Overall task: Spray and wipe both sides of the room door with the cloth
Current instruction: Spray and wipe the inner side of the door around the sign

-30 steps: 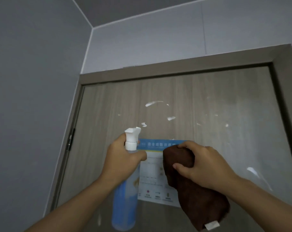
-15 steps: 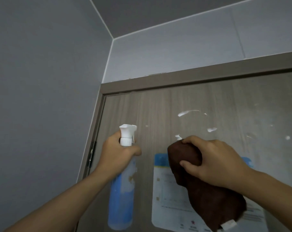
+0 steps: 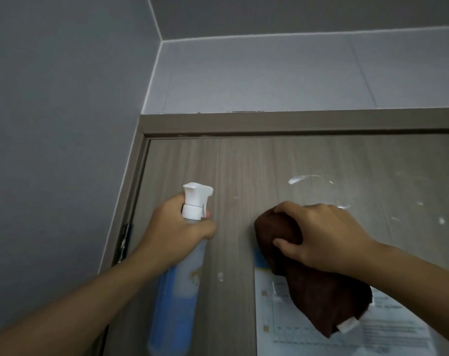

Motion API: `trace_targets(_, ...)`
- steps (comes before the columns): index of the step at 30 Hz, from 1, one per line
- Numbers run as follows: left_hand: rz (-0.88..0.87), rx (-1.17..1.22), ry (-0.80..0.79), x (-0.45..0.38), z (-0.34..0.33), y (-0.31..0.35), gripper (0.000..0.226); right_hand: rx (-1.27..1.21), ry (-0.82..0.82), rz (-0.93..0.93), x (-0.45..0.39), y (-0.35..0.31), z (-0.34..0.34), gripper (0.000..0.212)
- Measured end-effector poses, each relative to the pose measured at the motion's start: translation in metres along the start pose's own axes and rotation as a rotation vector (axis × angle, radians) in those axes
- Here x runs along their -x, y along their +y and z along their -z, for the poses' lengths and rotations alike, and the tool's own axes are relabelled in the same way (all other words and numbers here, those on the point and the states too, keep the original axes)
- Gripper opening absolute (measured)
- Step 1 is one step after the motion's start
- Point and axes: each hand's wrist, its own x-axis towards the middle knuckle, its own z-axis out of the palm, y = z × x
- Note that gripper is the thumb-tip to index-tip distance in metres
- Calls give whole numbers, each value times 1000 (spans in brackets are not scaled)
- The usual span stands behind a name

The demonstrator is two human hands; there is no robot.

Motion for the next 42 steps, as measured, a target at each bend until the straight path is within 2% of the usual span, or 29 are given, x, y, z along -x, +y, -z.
trace_targets(2,-16,51,-2,-4,0,-6,33,17,9,-40,-3,-2,2,57)
trace_targets(6,-30,84,-20,-10,-6,-11,24,25,62,-111,-15,-5,8,59)
trace_targets(13,-37,104,27,-19,-13,-26,22,133,201,-103,-67,-15,7,55)
trace_targets(16,35,140,34,-25,-11,-36,38,218,134,-116,-99,-17,-8,50)
trace_targets(18,64,166,37,-29,-8,-41,40,212,69,-153,-110,-21,-25,49)
trace_targets(21,68,188,52,-33,-3,-43,35,214,121,-153,-107,-26,-51,58)
trace_targets(25,32,182,80,-37,-1,-36,38,279,155,-97,-77,-39,-71,84)
trace_targets(29,27,197,84,-38,4,-30,37,286,132,9,-73,-38,-71,65)
trace_targets(35,32,164,85,-34,5,-30,35,151,191,-242,-146,-12,-35,54)
trace_targets(37,30,140,78,-32,5,-32,34,176,222,-170,-130,-25,-50,50)
trace_targets(40,20,109,97,-32,4,-35,33,190,245,99,-79,-49,-79,54)
trace_targets(42,20,96,110,-31,5,-37,35,194,203,207,-69,-45,-85,53)
